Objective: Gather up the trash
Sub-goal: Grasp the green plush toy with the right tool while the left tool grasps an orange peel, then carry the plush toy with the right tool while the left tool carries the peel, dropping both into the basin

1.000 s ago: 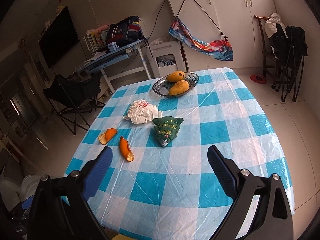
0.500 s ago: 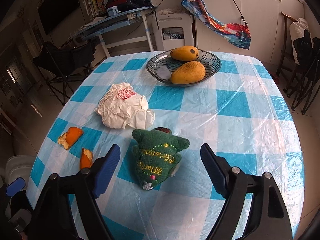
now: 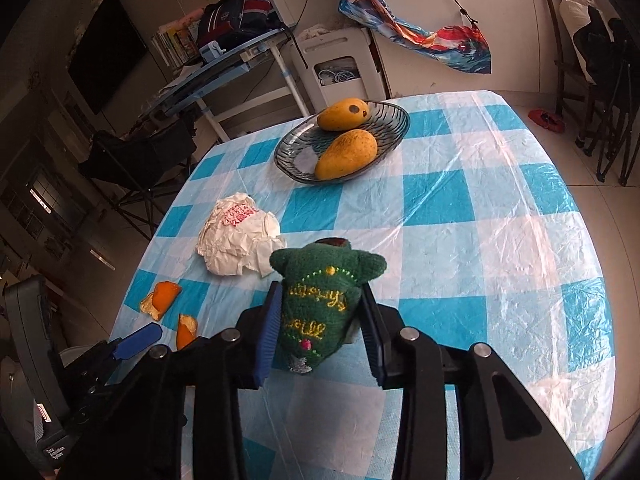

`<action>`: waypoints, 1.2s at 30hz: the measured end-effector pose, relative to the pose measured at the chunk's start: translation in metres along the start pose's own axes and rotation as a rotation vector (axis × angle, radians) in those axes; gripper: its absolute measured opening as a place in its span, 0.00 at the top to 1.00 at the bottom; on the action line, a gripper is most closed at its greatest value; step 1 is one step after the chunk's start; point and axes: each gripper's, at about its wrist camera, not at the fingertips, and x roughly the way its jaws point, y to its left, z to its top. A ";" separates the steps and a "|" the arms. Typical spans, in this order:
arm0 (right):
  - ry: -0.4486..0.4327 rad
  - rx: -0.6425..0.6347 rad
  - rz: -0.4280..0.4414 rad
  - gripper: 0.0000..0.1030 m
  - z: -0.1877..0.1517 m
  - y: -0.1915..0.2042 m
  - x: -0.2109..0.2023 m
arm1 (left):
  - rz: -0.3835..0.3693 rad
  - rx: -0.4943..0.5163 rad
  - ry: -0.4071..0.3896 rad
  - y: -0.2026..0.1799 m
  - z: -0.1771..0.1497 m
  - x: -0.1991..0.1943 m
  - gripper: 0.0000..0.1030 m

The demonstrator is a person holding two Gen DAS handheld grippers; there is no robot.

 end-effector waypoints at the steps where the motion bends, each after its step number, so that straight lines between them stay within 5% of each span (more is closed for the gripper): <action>1: 0.000 0.011 0.011 0.63 0.000 0.000 -0.001 | 0.012 0.021 -0.002 -0.003 0.001 0.000 0.33; 3: 0.003 0.018 0.025 0.63 -0.002 0.002 -0.001 | -0.001 0.046 -0.011 -0.003 -0.001 -0.003 0.61; 6: 0.009 0.007 0.037 0.62 -0.003 0.008 0.000 | -0.047 0.066 -0.013 0.001 -0.005 -0.008 0.83; 27: -0.013 0.003 0.163 0.62 -0.085 0.051 -0.056 | -0.079 0.066 -0.150 0.045 -0.081 -0.133 0.85; 36: 0.096 -0.156 0.174 0.61 -0.154 0.097 -0.077 | -0.089 0.052 -0.173 0.066 -0.115 -0.170 0.85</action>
